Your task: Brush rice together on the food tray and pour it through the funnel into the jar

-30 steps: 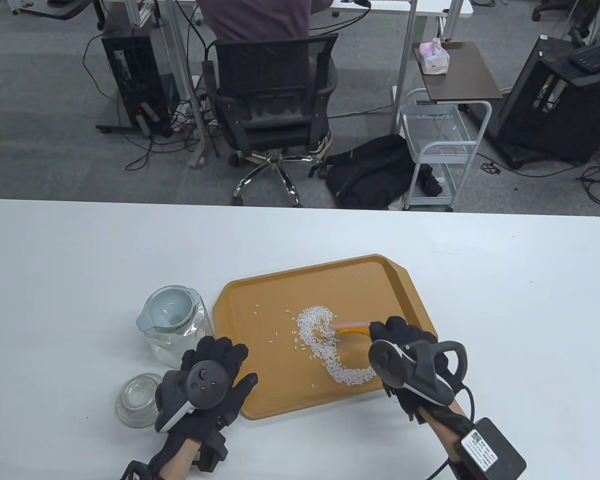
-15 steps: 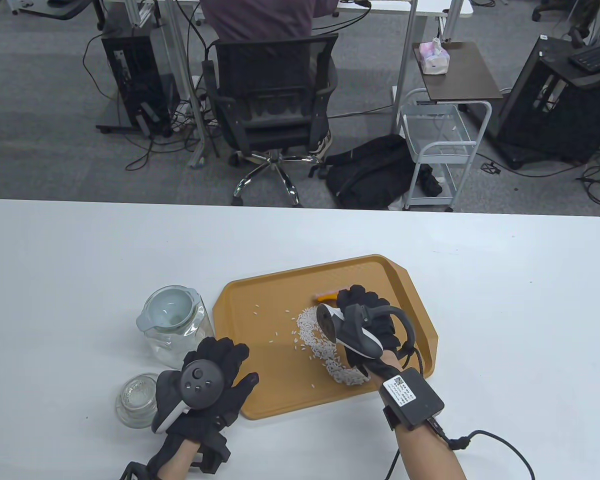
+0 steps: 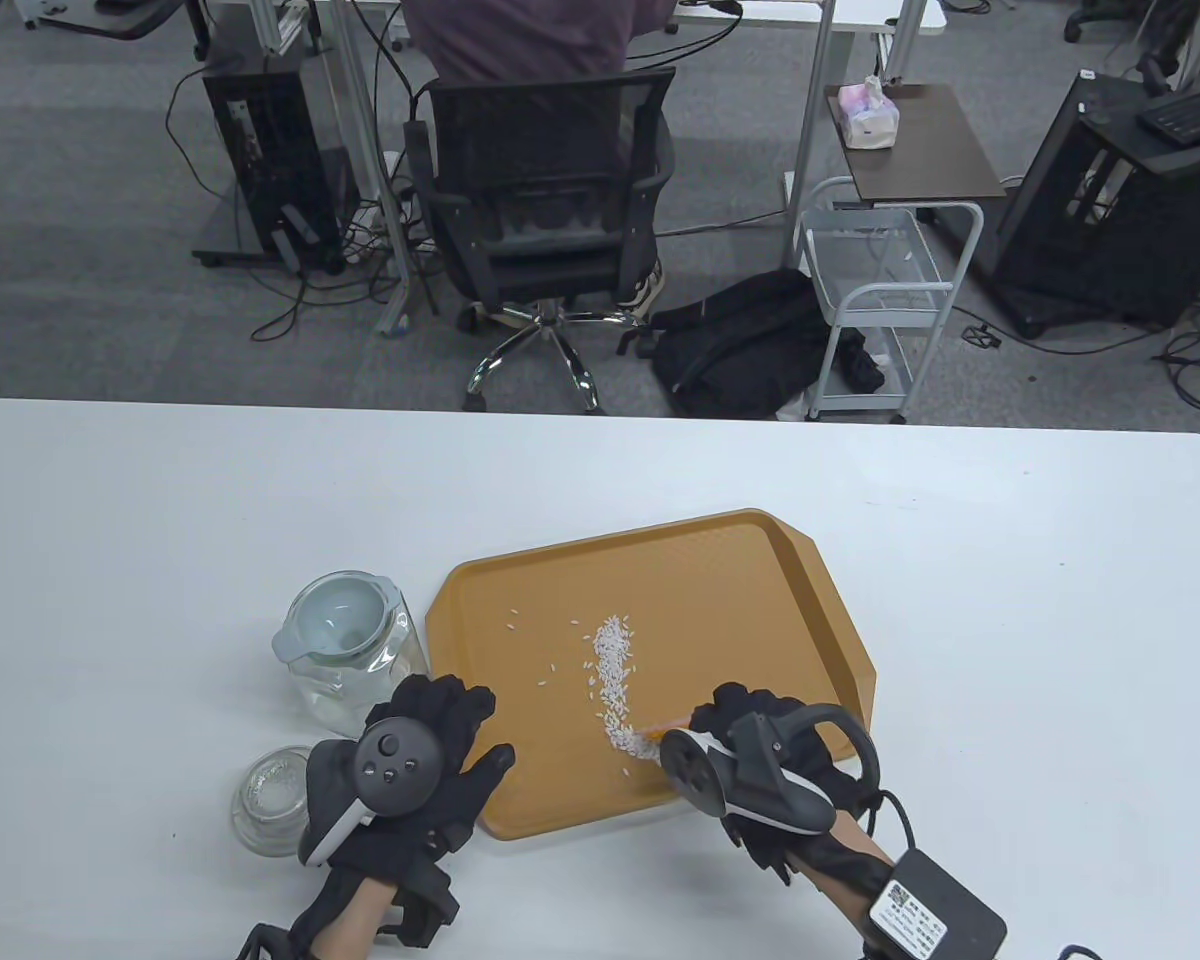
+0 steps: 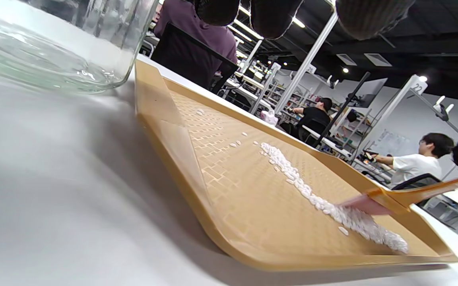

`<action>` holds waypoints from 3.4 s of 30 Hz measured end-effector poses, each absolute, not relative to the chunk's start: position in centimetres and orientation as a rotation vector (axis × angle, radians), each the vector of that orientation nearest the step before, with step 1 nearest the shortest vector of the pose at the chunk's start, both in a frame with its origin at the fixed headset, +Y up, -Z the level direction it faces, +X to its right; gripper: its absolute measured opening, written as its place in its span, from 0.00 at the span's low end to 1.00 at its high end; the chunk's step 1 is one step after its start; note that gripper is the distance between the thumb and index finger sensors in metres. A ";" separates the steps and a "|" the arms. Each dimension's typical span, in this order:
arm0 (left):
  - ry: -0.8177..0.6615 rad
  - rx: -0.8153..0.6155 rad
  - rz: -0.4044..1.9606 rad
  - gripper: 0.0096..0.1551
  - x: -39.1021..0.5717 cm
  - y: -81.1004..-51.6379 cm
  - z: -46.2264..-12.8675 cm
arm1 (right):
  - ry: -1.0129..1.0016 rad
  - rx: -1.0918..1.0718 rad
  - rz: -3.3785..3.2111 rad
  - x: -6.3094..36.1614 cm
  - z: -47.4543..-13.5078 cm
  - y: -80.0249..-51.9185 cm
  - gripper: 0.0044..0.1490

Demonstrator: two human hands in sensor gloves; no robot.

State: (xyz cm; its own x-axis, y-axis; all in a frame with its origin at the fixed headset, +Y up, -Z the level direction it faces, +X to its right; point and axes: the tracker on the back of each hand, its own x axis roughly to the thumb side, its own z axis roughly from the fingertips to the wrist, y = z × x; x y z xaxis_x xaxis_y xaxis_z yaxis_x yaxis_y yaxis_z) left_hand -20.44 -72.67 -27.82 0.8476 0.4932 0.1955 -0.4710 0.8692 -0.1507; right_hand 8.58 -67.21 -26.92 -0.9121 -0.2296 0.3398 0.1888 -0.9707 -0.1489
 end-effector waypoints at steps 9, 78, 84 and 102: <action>-0.229 -0.096 0.513 0.40 -20.6 -72.8 -27.9 | 0.377 -0.457 -2.850 7.1 -29.6 -65.2 0.30; -0.205 0.077 0.548 0.35 -22.3 -71.8 -27.6 | 0.258 -0.801 -2.721 -0.2 -31.1 -70.8 0.33; -0.196 0.077 0.546 0.36 -22.2 -71.9 -27.6 | 0.199 -0.972 -2.646 0.5 -25.5 -69.7 0.33; -0.148 0.111 0.662 0.32 -24.7 -71.1 -27.9 | 0.425 -0.756 -2.733 -0.5 -31.3 -67.5 0.32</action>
State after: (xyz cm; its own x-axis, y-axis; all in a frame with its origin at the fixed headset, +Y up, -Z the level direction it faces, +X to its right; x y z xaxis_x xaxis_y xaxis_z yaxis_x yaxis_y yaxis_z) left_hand -24.67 -71.12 -27.85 0.7788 0.6034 0.1717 -0.6191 0.7834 0.0553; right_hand -0.47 -67.46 -31.33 -0.8260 -0.3353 0.4531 0.1817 -0.9193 -0.3491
